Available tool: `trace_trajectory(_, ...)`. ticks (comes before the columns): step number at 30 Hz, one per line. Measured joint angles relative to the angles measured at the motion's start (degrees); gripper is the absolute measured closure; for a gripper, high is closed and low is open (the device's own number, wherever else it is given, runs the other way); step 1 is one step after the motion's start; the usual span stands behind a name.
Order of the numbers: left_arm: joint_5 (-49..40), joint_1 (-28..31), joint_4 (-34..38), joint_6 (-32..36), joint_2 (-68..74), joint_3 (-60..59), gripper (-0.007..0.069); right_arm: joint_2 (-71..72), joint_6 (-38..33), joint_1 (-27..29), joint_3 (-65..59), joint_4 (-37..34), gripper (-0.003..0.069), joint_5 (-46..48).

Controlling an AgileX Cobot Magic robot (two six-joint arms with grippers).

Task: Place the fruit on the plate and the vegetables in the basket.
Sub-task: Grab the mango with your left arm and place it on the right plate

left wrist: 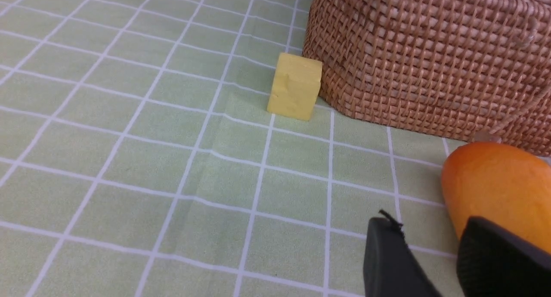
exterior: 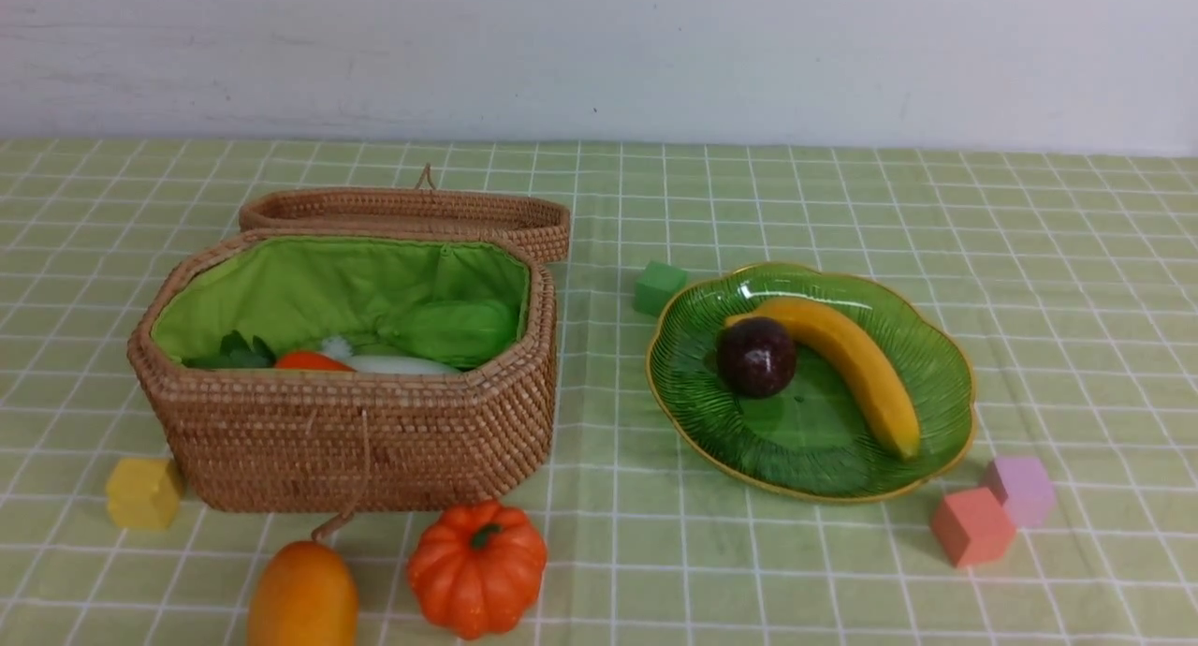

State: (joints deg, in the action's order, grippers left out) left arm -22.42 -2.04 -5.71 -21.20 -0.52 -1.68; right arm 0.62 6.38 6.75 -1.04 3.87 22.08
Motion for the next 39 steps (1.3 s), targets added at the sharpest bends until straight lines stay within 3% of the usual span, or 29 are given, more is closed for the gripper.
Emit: trace_trajectory(39, 0.5, 0.0, -1.6, 0.2, 0.0, 0.0, 0.0386, 0.0, -0.1, 0.0, 0.0, -1.0, 0.0615, -0.1)
